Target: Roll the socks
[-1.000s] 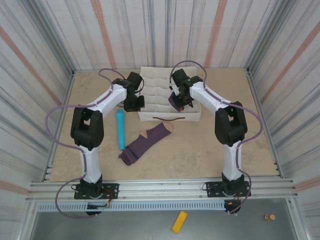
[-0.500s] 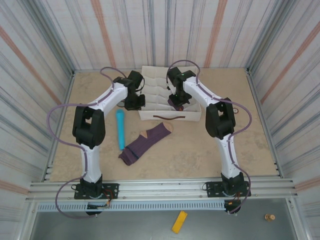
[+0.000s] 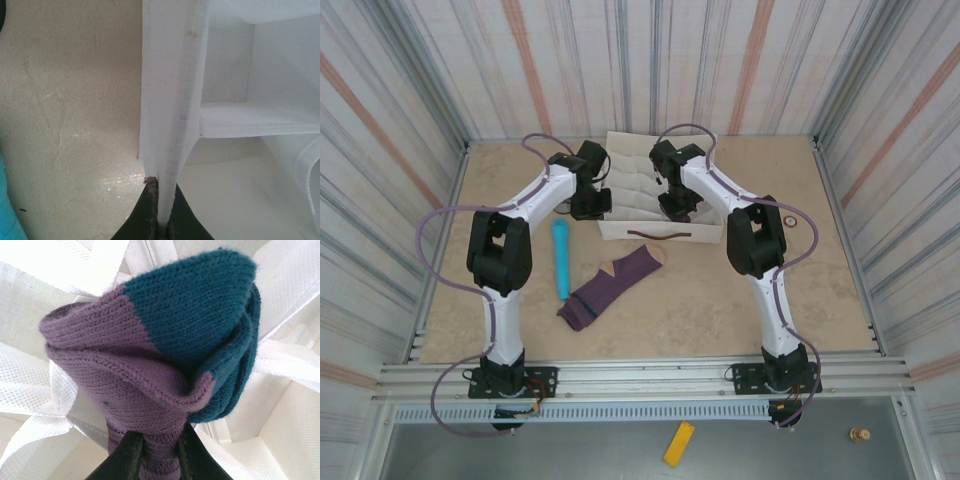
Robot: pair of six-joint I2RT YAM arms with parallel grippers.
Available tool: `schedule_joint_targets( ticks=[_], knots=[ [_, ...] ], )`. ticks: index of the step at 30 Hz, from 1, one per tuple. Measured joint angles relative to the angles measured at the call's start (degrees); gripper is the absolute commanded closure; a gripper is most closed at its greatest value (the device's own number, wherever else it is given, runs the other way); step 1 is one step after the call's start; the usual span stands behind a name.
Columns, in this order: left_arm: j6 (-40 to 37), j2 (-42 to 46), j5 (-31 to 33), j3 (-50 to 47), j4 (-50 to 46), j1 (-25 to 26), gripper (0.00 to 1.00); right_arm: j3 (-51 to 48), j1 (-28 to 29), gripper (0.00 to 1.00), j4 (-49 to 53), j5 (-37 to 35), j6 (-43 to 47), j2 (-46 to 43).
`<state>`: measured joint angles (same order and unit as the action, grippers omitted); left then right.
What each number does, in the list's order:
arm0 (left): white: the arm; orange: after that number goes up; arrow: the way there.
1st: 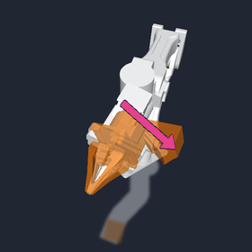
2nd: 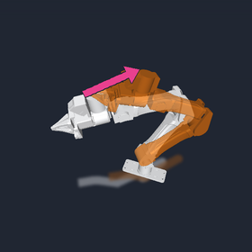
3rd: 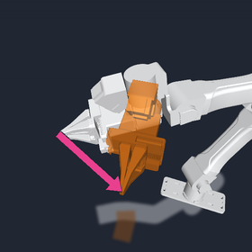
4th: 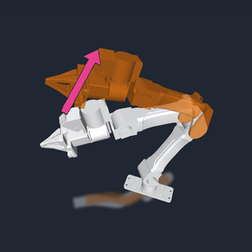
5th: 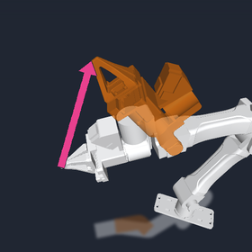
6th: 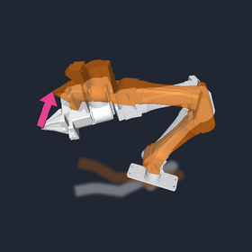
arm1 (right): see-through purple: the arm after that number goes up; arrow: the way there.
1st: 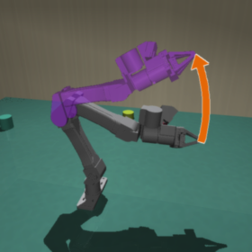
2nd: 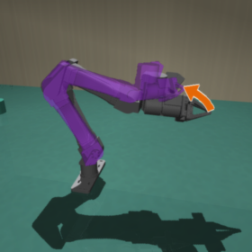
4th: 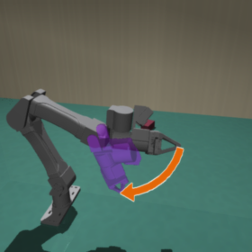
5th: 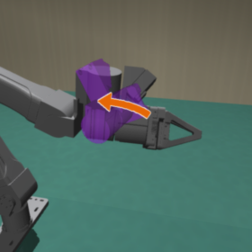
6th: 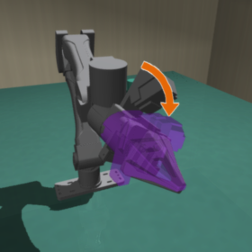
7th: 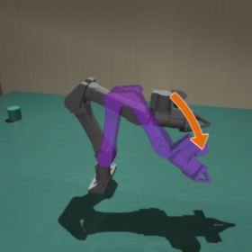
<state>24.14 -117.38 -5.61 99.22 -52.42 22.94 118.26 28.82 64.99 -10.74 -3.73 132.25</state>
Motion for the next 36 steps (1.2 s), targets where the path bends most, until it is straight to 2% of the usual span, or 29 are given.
schedule_joint_targets(
  ticks=[4, 12, 19, 24, 28, 36],
  knots=[
    [-0.1, -0.1, -0.6, 0.1, 0.1, 0.0, 1.00, 0.5, -0.1, 1.00, 0.6, 0.0, -0.5, 0.3],
    [-1.5, -0.6, -0.6, 1.2, -0.5, 0.3, 1.00, 8.3, -0.3, 1.00, 6.7, 1.3, -0.3, 5.9],
    [-2.0, -0.9, -0.5, 1.6, -0.8, 0.4, 1.00, 9.5, -0.9, 1.00, 7.8, 2.2, -0.5, 7.3],
    [-2.0, -0.9, -0.5, 1.7, -0.8, 0.4, 1.00, 8.0, -1.5, 1.00, 6.6, 3.5, -1.9, 6.3],
    [-2.0, -0.9, -0.5, 1.7, -0.9, 0.4, 1.00, 2.9, -2.6, 1.00, 2.7, 6.6, -2.1, 2.6],
    [-1.5, -0.9, -1.1, 1.7, -0.7, 0.0, 1.00, -3.0, -3.7, 0.96, -1.5, 10.6, -2.0, -1.8]
  ],
)
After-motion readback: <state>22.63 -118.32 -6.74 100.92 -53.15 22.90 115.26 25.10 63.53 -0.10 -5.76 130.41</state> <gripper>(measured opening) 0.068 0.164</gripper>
